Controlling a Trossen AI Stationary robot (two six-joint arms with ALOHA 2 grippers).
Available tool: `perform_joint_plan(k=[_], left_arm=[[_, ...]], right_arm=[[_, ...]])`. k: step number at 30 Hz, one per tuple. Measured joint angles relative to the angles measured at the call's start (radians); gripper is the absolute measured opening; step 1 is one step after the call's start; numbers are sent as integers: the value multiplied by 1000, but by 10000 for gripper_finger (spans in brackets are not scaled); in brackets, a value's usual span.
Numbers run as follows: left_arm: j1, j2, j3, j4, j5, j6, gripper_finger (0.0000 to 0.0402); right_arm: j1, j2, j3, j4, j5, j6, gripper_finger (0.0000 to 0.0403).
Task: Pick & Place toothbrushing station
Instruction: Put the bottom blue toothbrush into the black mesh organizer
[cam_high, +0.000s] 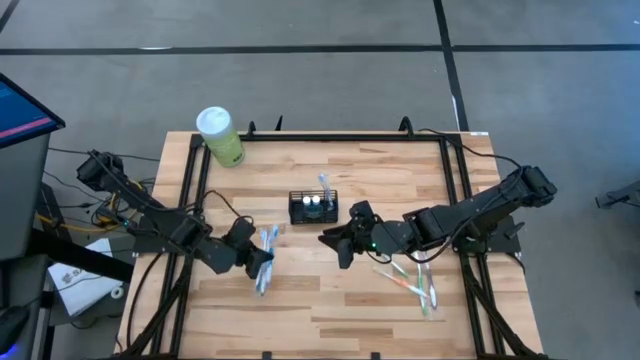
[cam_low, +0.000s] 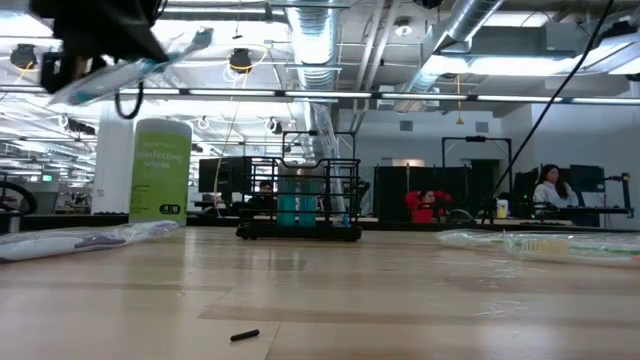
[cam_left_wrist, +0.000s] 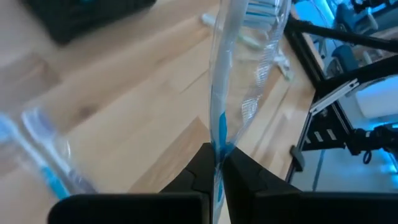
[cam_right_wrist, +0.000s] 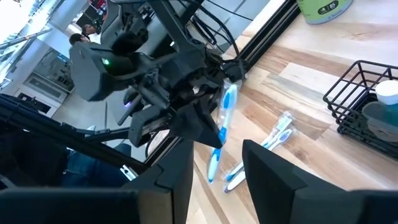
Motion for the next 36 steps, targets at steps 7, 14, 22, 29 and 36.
perform_joint_plan(k=[7,14,22,29,36], left_arm=[[77,0,35,125,12,199,6],[150,0,37,276,52,304,6],[183,0,37,439,149,423,6],[183,0,37,568,179,499,6],[183,0,37,637,207,534,6]], right_arm=[[-5,0,0,0,0,-3,137],[-4,0,0,11,-1,-30,156],[-3,0,0,180,-36,-196,161],[-29,0,0,243,-132,-240,157],[-57,0,0,244,-241,-240,167]])
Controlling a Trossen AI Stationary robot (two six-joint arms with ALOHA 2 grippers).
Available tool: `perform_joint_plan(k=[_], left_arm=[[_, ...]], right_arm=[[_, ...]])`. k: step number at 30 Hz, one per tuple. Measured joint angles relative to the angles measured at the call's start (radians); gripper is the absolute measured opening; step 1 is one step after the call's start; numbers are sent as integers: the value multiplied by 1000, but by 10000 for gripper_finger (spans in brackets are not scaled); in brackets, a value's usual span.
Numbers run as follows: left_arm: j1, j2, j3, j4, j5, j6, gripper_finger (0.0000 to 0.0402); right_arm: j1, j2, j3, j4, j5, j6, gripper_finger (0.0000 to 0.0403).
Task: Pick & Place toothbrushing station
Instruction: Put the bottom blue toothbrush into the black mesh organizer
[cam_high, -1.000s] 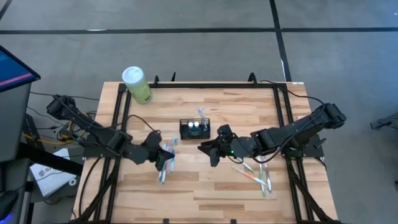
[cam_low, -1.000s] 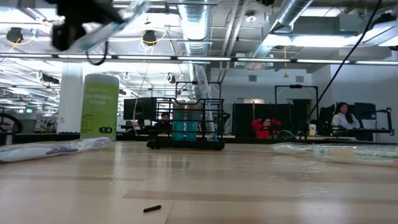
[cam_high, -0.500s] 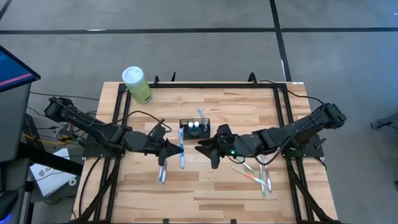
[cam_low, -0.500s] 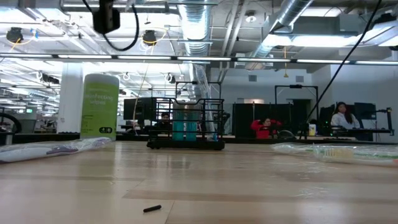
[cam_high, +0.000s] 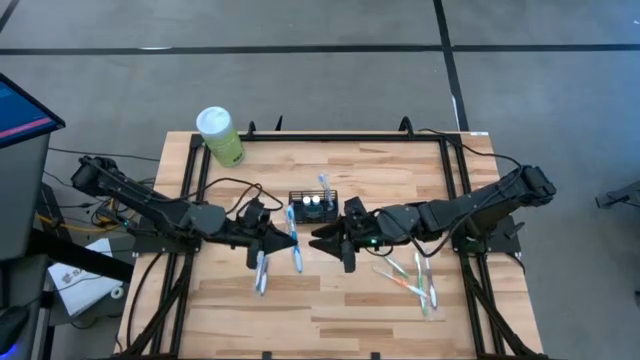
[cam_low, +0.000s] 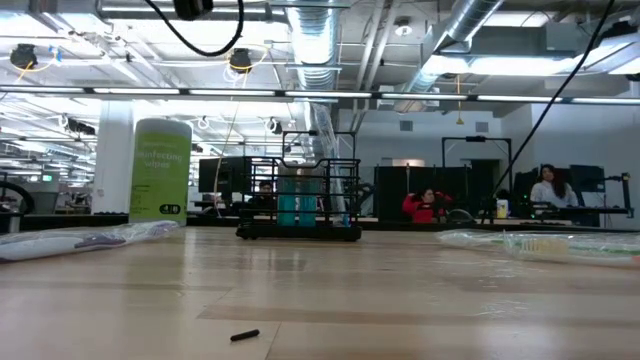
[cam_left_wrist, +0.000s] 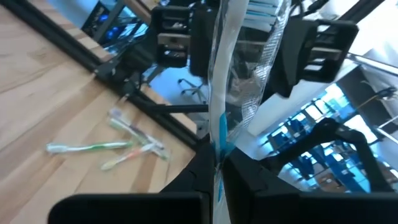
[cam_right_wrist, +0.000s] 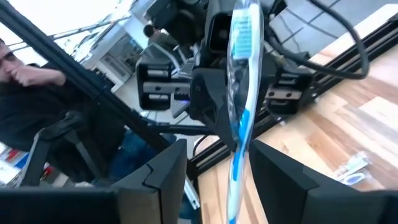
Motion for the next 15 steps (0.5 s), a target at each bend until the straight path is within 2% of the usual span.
perform_joint_plan(k=[3,8,15], left_arm=[[0,0,0,24,18,6,6],[0,0,0,36,48,8,5],[0,0,0,40,40,6,5]], right_arm=[[-15,0,0,0,-43,-19,172],[-41,0,0,12,-52,-38,178],[-84,13,0,66,-109,-42,180]])
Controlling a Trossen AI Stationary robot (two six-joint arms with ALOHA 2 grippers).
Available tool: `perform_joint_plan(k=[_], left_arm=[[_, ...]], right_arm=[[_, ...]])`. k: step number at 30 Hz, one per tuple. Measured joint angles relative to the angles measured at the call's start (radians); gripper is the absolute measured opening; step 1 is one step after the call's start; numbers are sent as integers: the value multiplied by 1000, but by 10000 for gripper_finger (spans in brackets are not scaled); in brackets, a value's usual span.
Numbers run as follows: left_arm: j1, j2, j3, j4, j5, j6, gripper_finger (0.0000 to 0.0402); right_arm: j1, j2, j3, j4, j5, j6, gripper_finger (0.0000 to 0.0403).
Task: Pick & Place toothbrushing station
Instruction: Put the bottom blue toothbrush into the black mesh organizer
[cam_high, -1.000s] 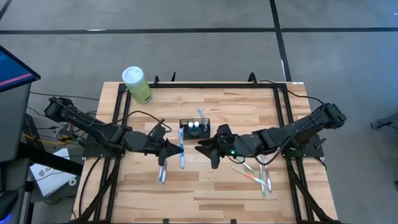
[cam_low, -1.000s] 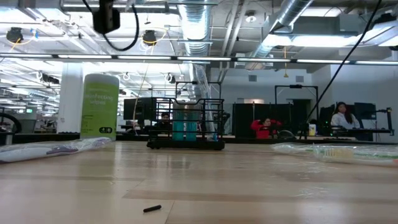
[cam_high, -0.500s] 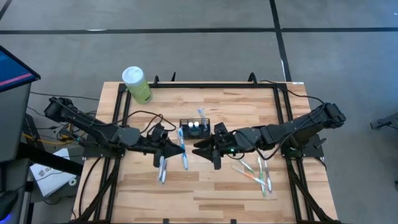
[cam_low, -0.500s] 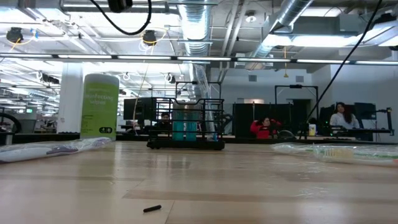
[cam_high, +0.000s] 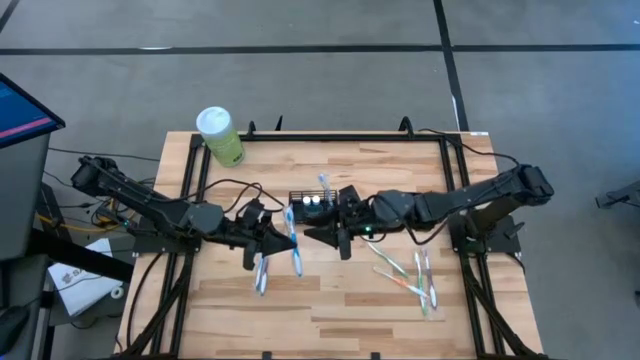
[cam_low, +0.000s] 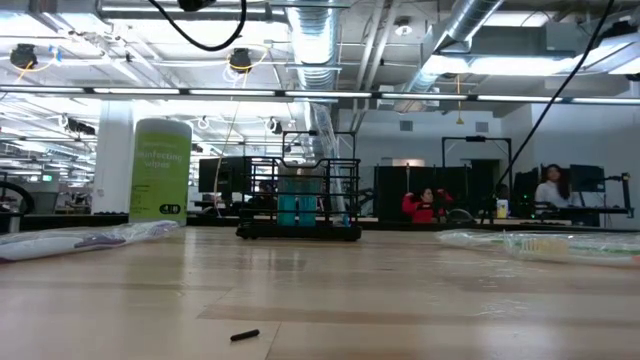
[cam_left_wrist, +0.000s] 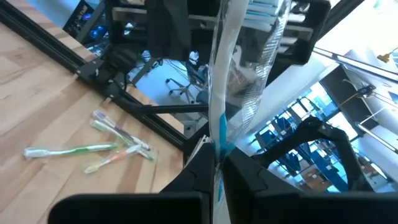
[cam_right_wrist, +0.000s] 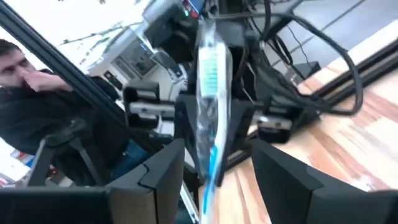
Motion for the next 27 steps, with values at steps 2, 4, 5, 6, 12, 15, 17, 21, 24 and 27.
perform_joint_plan(k=[2,4,5,6,12,15,17,21,24,27], left_arm=[[0,0,0,0,-2,0,5],[0,0,0,0,-3,-1,6],[0,0,0,0,-3,-1,5],[0,0,0,0,-4,-1,5],[0,0,0,-1,-7,-7,5],[2,0,0,-1,-7,-8,6],[8,0,-1,-3,-7,-9,6],[17,0,-1,-8,-7,-12,6],[22,0,-1,-11,-7,-21,6],[23,0,-1,-14,-7,-24,6]], right_arm=[[-9,19,4,22,-16,3,180],[-9,26,-3,0,-18,12,181],[-7,32,-3,12,-18,16,182],[-6,39,1,31,-18,21,183],[-6,60,2,69,-43,28,183],[-6,63,-1,60,-43,39,183],[-13,69,1,75,-40,52,183],[-20,82,-1,95,-39,56,183],[-23,75,1,118,-33,56,183],[-32,79,1,109,-33,63,183]])
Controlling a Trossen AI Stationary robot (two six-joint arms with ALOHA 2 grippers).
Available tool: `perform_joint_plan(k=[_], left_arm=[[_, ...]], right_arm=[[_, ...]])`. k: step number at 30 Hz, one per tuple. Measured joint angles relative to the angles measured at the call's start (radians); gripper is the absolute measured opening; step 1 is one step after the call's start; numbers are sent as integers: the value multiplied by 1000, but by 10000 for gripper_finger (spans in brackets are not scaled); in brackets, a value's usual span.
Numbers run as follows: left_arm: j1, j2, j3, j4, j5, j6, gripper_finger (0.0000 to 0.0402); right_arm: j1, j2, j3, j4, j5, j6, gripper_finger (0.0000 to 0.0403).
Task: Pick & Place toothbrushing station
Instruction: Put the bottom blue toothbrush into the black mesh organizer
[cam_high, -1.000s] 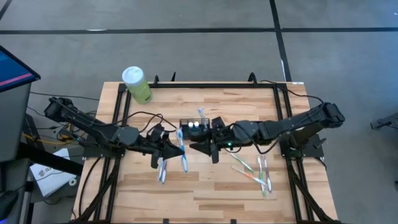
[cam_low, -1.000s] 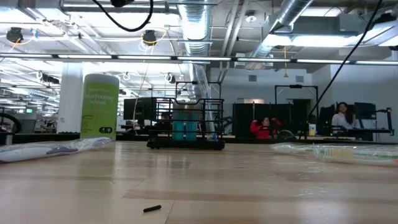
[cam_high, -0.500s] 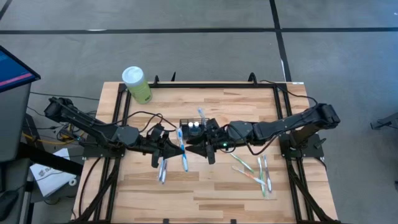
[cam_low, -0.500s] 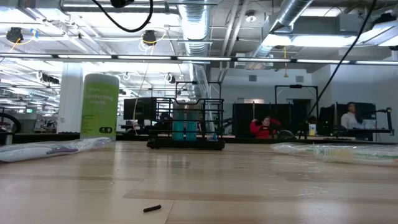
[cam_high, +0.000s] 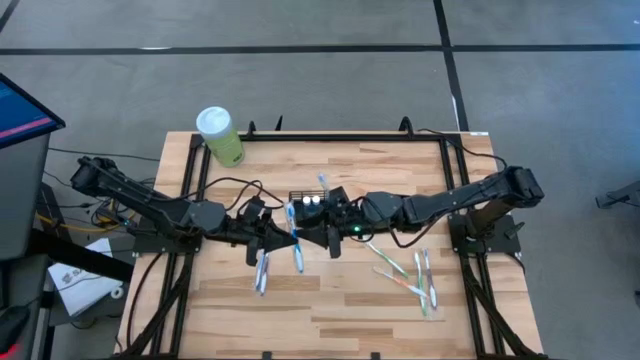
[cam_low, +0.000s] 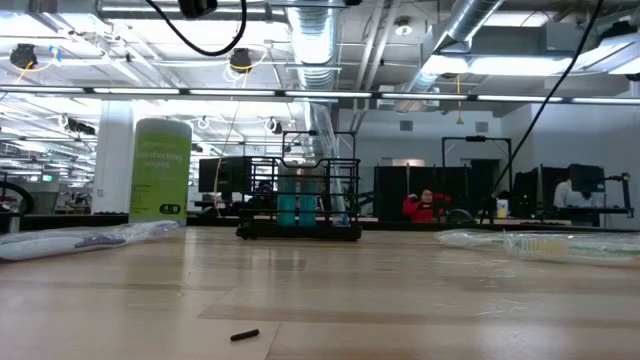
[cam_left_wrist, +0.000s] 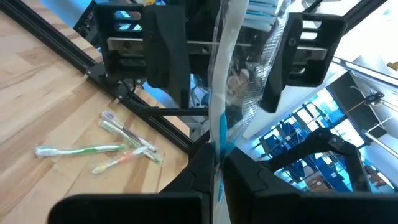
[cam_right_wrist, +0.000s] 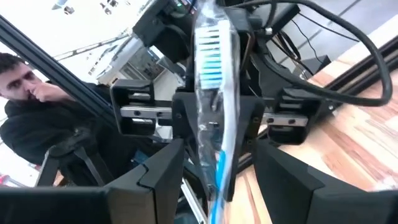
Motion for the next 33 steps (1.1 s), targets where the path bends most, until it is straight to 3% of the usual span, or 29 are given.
perform_joint_plan(k=[22,33], left_arm=[[55,0,-1,-19,51,-65,6],[55,0,-1,-22,61,-64,6]], right_arm=[[-21,-1,0,0,1,28,181],[-33,18,-1,20,-7,39,127]])
